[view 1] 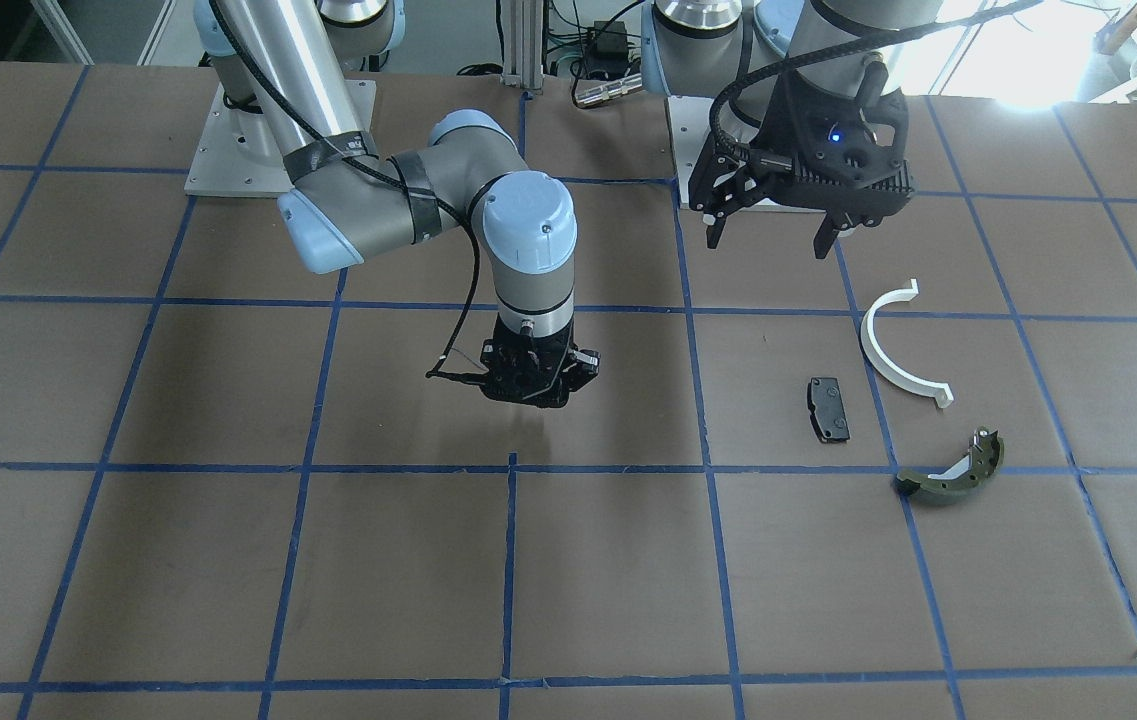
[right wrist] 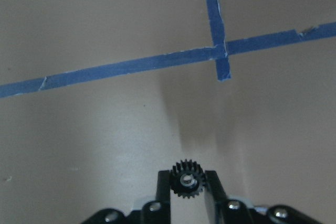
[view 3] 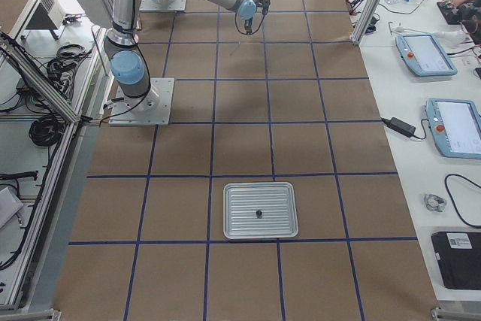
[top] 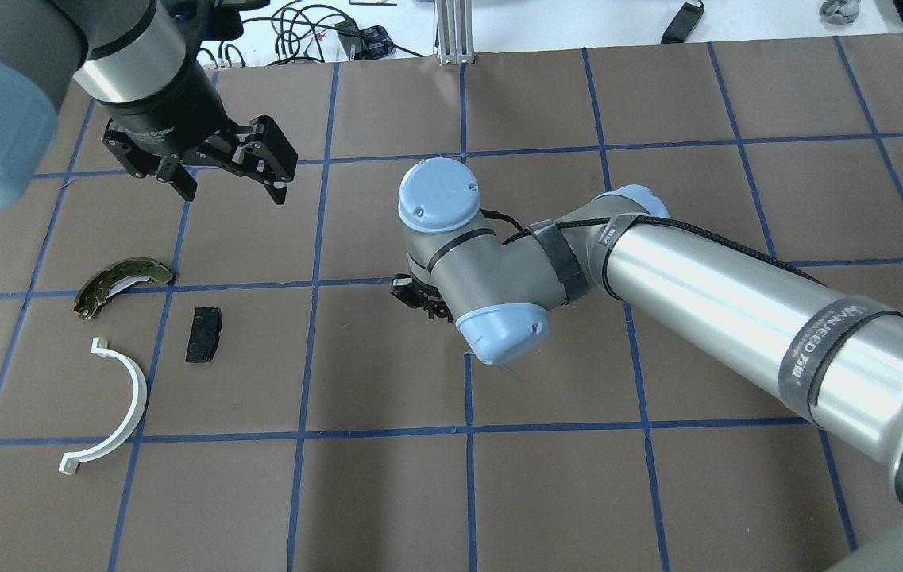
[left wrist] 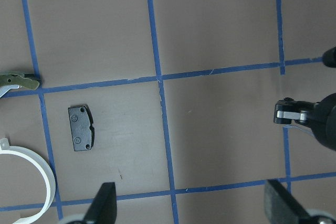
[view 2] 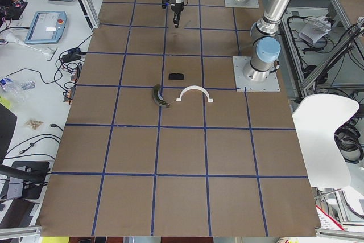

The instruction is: Place bearing gear from tray to pile

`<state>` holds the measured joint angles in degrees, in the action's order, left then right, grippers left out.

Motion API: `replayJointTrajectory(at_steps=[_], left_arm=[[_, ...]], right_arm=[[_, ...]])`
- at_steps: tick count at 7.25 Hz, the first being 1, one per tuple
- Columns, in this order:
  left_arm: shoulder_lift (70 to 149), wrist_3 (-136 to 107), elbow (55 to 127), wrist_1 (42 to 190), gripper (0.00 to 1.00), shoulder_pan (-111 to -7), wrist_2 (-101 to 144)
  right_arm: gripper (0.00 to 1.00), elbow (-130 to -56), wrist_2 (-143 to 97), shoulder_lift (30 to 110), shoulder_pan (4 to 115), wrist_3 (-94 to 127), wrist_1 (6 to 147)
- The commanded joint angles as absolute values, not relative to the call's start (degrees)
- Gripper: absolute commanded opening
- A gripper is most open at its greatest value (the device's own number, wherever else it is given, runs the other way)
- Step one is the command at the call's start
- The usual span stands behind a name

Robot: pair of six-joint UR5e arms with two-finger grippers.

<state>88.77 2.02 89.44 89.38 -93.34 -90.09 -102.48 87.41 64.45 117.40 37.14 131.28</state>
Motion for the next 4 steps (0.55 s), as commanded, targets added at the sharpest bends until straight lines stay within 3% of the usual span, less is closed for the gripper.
replayJointTrajectory(at_steps=[1,2,4], left_arm=[[88.68,2.02,89.73,89.3,1.0,-93.34,-90.09],[88.77,1.85,89.74,89.3,1.0,-93.51,-90.0],[89.47,1.41,91.13,89.12,1.0,-93.43,-89.91]], right_arm=[[0.78,-102.92,87.36,64.25,117.6,37.44,131.75],[1.0,-102.92,87.97,64.51,117.42,37.27,132.53],[1.0,-102.31,91.22,67.21,112.19,28.63,131.67]])
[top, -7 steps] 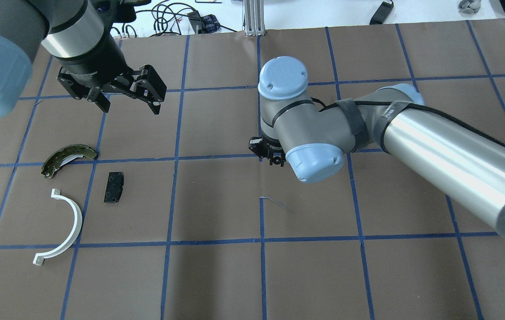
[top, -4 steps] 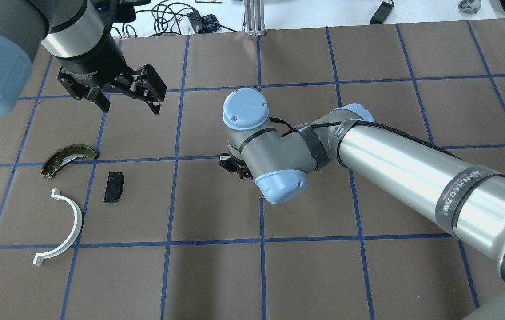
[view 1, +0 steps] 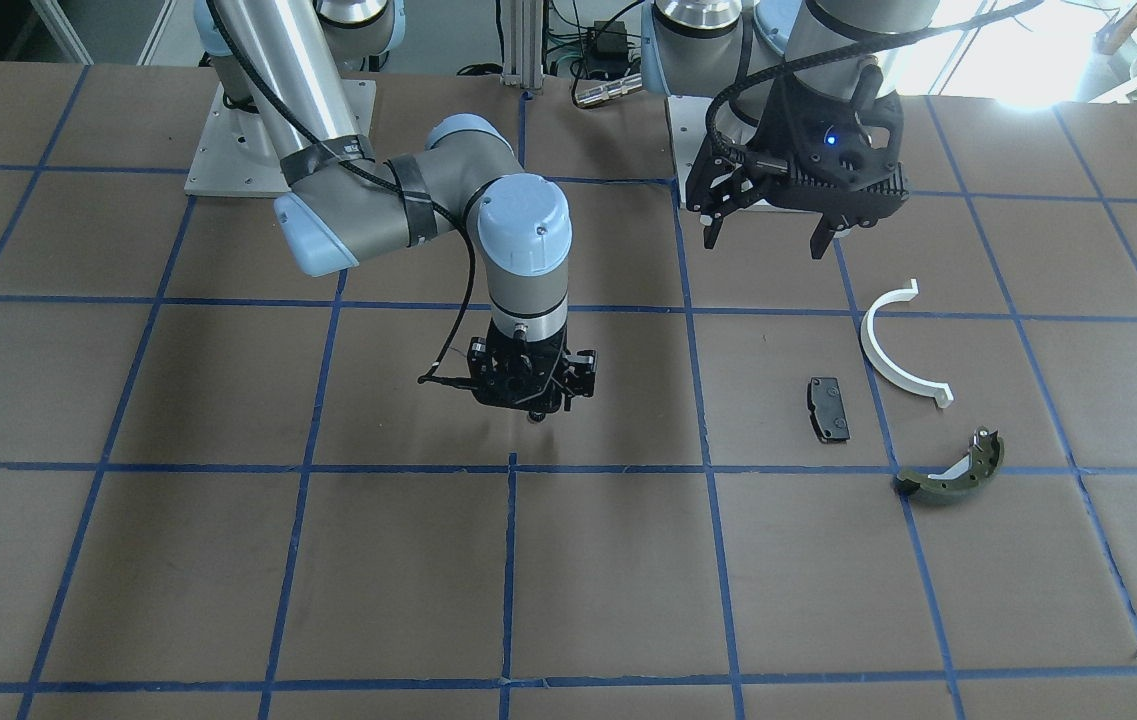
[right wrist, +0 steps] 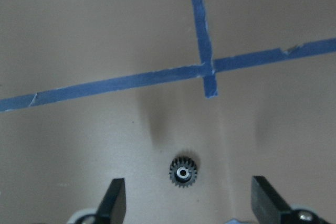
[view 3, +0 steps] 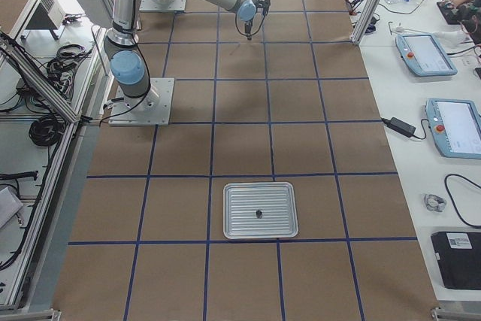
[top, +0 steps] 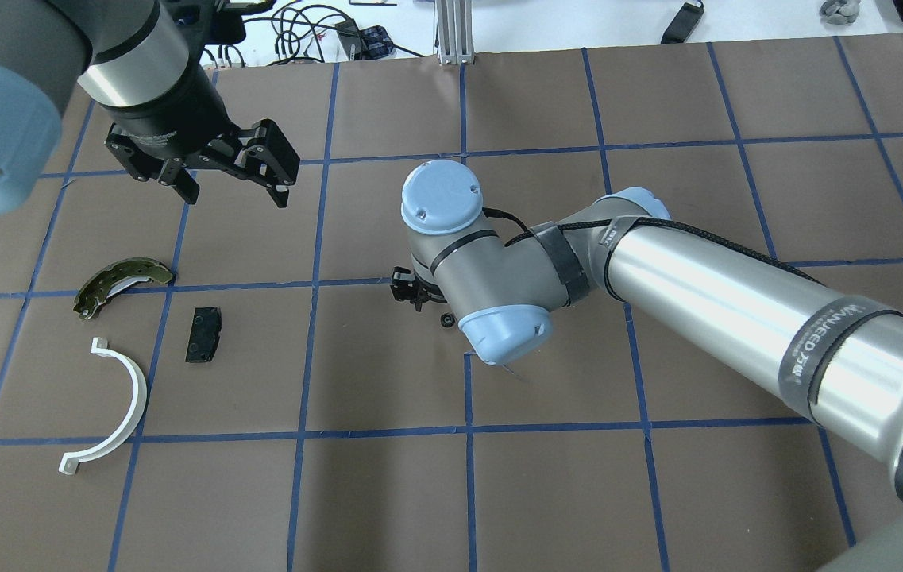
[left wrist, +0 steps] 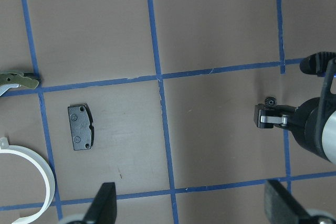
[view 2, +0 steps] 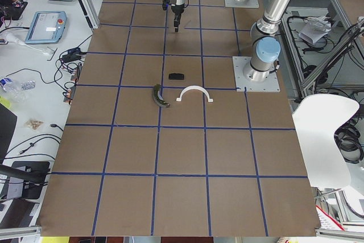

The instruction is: Place bearing gear from tray to pile

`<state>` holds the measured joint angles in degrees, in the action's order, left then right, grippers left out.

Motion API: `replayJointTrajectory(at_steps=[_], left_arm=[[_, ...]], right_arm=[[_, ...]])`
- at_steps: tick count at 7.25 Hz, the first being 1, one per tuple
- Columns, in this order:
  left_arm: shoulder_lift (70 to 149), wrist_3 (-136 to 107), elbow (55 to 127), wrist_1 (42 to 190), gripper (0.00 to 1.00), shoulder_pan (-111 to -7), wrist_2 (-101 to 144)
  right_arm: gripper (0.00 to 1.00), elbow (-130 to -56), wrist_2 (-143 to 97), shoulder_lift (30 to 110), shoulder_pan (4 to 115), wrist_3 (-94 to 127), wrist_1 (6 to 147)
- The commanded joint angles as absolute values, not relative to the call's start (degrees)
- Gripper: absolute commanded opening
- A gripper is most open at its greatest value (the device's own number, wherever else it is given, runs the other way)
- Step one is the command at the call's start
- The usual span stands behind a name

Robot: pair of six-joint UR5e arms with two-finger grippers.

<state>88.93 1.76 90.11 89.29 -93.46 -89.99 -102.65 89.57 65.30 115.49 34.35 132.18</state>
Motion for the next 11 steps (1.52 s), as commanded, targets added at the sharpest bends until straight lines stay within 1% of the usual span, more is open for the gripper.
replayJointTrajectory(at_steps=[1,3,4,5,6,7,8,9,10,11], left_arm=[[90.43,0.8,94.27,85.55,1.0,-93.6,-90.0],[93.76,-2.87,103.4,73.54,1.0,-94.22,-89.83],[96.65,-6.03,105.88,68.08,1.0,-96.66,-89.82],[99.99,-9.63,106.52,65.59,1.0,-100.77,-89.91],[103.85,-13.84,106.7,60.08,1.0,-104.38,-89.91],[107.11,-18.06,107.05,55.33,1.0,-107.89,-89.91],[110.36,-21.32,108.27,49.19,1.0,-109.58,-90.26],[112.57,-21.62,108.72,46.09,1.0,-110.9,-90.44],[113.98,-21.71,108.63,44.14,1.0,-111.87,-90.61],[115.04,-21.62,108.63,42.82,1.0,-112.06,-90.62]], right_arm=[[1.0,-102.3,91.14,70.28,106.06,20.3,127.4],[1.0,-102.3,91.31,75.39,93.92,3.6,119.83],[1.0,-102.65,91.23,77.15,88.47,-0.57,118.23],[1.0,-102.57,90.27,77.95,81.46,-2.44,115.95],[1.0,-102.05,90.26,77.96,74.51,-5.16,115.23],[1.0,-101.43,90.0,78.05,68.44,-11.71,115.31],[1.0,-100.82,88.96,77.96,63.42,-12.99,115.66],[1.0,-100.03,88.51,77.78,57.54,-13.36,116.36],[1.0,-98.54,88.51,77.09,50.69,-17.27,116.37],[1.0,-98.0,88.51,75.6,47.32,-24.88,116.89]])
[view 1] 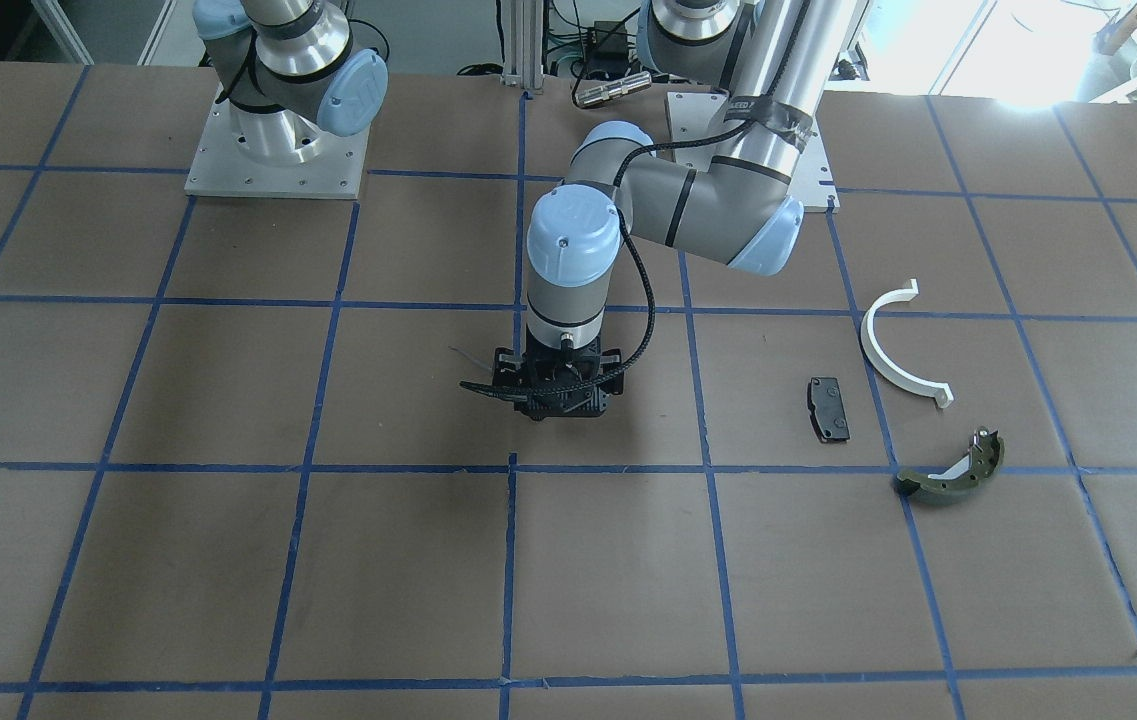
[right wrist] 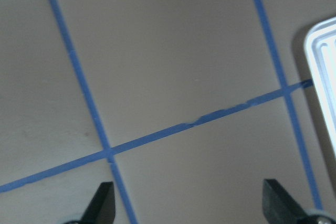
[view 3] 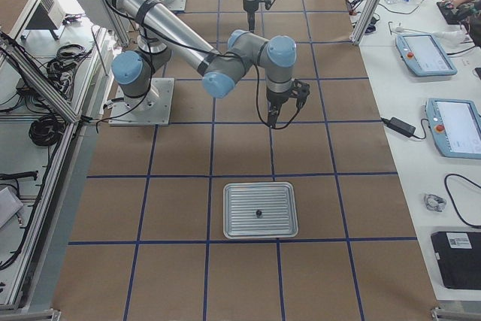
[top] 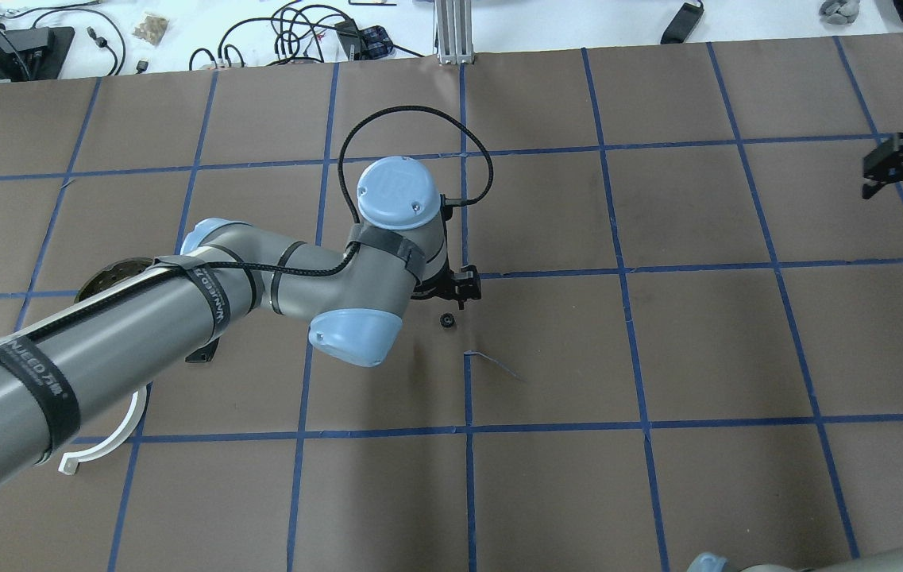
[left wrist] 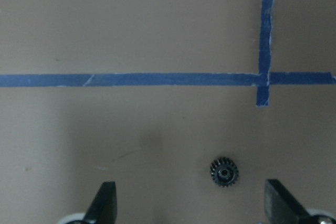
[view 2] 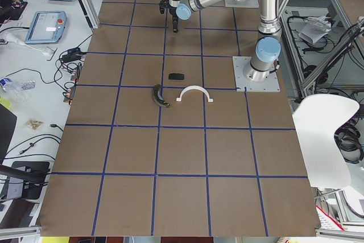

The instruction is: Place bearing gear from tray to pile

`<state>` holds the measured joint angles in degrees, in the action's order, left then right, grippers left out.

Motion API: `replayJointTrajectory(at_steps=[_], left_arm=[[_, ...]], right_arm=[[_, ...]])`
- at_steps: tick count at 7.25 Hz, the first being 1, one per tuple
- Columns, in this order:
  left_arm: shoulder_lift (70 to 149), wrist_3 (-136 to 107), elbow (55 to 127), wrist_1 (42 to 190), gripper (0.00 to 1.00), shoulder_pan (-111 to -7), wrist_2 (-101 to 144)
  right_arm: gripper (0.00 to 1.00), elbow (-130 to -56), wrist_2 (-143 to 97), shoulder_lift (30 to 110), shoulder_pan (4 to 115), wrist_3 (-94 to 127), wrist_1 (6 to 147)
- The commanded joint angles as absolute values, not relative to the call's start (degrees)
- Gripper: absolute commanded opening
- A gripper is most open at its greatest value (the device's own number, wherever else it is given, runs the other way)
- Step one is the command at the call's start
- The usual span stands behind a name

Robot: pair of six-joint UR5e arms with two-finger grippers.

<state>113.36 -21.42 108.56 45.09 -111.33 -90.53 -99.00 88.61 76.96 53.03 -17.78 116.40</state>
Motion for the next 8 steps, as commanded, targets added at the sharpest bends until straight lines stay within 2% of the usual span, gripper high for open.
replayJointTrajectory(at_steps=[1,2,4,6,8], left_arm=[[115.22,-21.62,108.89,42.8,1.0,-112.15,-90.62],[115.4,-21.8,108.72,42.72,1.0,-112.06,-90.62],[115.75,-22.06,108.9,42.71,0.94,-112.06,-90.53],[116.71,-22.06,108.9,42.71,0.83,-112.15,-90.18],[116.81,-22.24,108.9,42.71,0.53,-112.24,-90.09]], right_arm=[[1.0,-98.0,89.55,72.8,45.55,-30.62,122.46],[1.0,-97.91,89.47,69.55,41.87,-39.37,124.52],[1.0,-95.64,89.38,64.97,37.8,-50.48,124.81],[1.0,-92.83,89.3,60.67,34.91,-58.86,124.89],[0.89,-88.96,89.56,56.01,34.28,-62.56,124.98]])
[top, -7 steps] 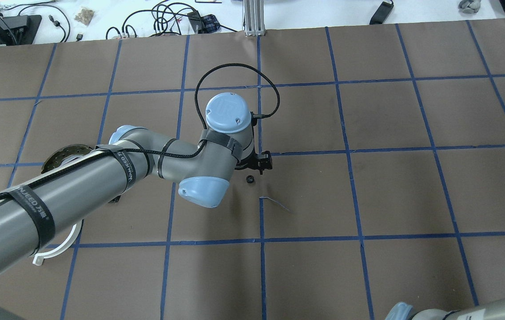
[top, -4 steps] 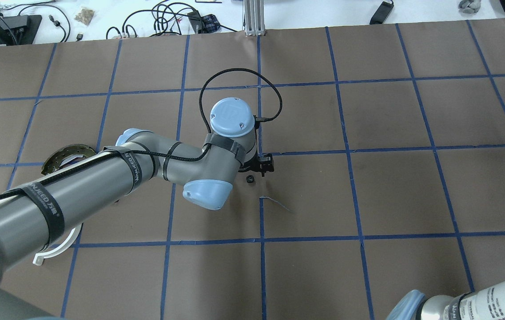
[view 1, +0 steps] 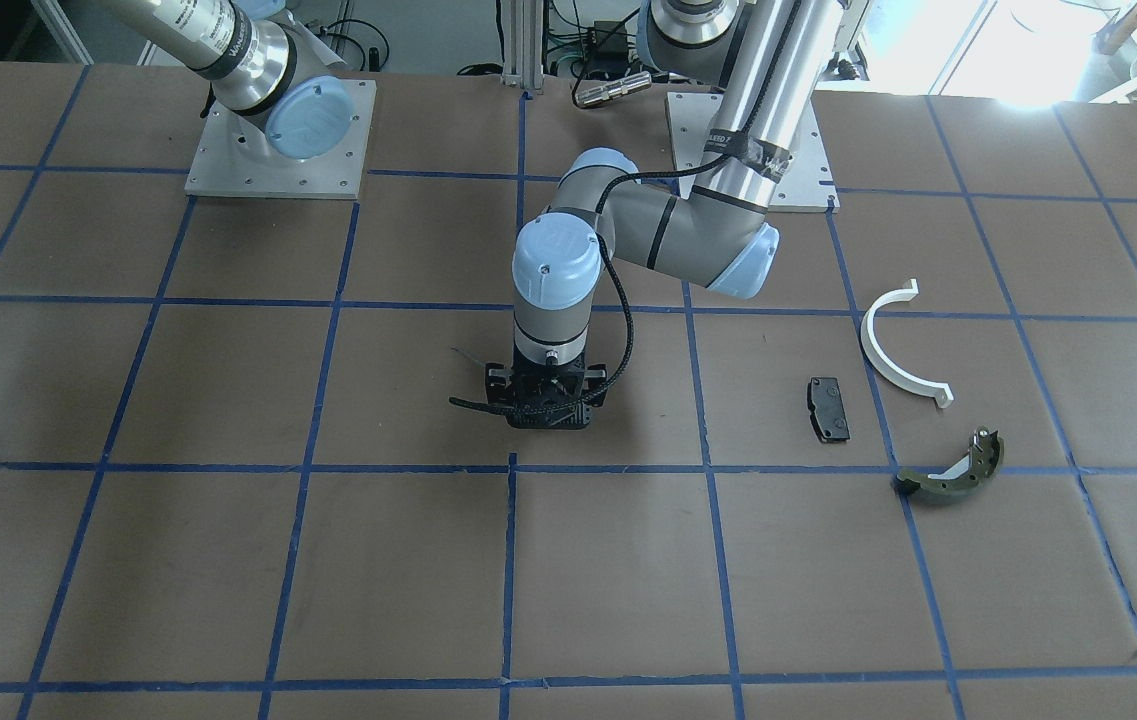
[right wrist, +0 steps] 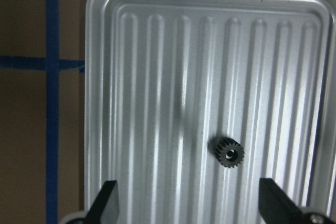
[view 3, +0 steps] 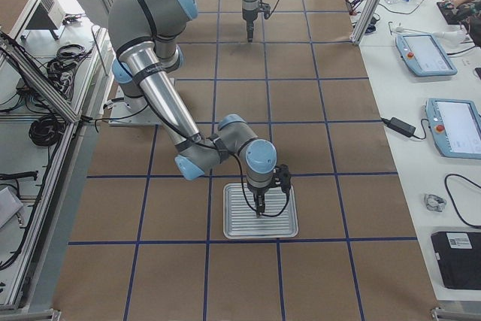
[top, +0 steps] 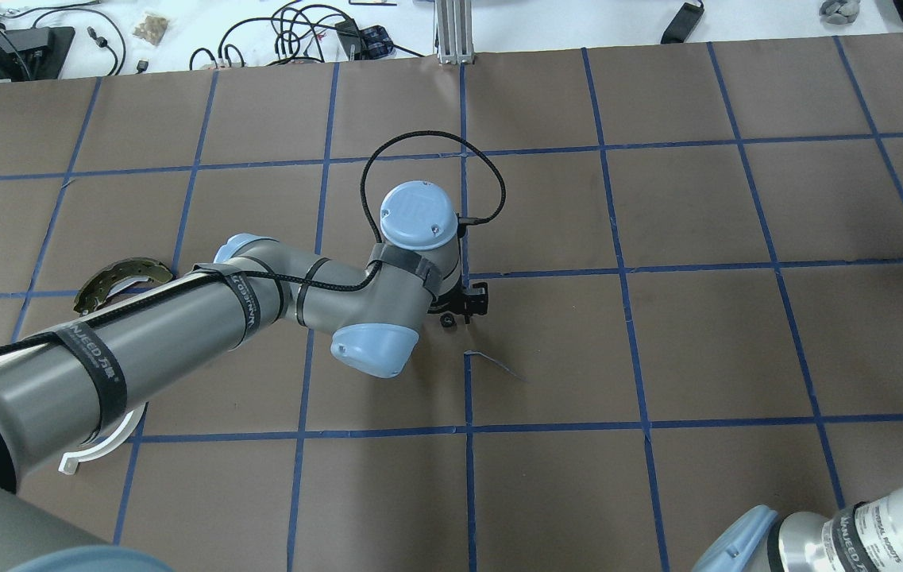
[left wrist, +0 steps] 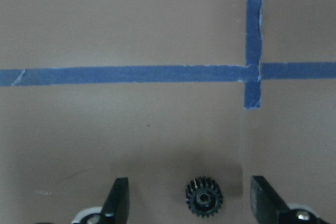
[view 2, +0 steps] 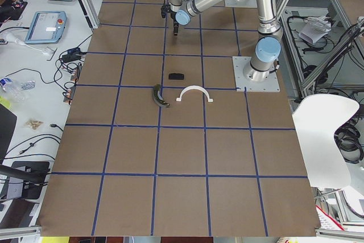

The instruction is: Place bearing gear from tray to pile

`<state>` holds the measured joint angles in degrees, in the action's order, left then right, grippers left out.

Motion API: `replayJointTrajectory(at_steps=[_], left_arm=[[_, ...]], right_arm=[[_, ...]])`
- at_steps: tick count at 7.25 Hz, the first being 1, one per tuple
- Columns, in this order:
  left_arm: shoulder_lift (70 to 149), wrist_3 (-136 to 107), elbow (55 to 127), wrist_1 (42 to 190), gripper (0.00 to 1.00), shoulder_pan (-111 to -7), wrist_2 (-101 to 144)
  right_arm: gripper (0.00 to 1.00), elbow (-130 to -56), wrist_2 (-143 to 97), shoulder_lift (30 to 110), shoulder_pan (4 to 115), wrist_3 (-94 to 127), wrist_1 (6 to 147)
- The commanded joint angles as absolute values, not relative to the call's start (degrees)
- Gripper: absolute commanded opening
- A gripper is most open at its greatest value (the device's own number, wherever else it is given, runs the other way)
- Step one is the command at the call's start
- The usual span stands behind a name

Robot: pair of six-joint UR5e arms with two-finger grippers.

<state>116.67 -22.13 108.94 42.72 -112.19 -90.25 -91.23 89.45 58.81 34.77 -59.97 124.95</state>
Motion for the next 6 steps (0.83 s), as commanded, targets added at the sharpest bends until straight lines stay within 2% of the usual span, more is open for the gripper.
replayJointTrajectory(at_steps=[1,4,5,6], left_arm=[[116.72,-22.24,108.9,42.63,0.4,-112.32,-90.09],[116.72,-22.24,108.9,42.63,0.14,-112.41,-90.09],[116.63,-22.15,108.9,42.63,0.09,-112.41,-90.09],[115.41,-21.71,108.55,42.71,0.08,-111.98,-90.09]], right_arm=[[0.88,-88.6,89.56,55.29,34.19,-62.75,124.98],[0.72,-88.51,89.73,53.88,34.19,-63.54,125.15],[0.66,-88.16,92.09,53.62,34.19,-63.63,125.07],[0.61,-87.02,93.85,53.44,34.19,-63.81,124.98]])
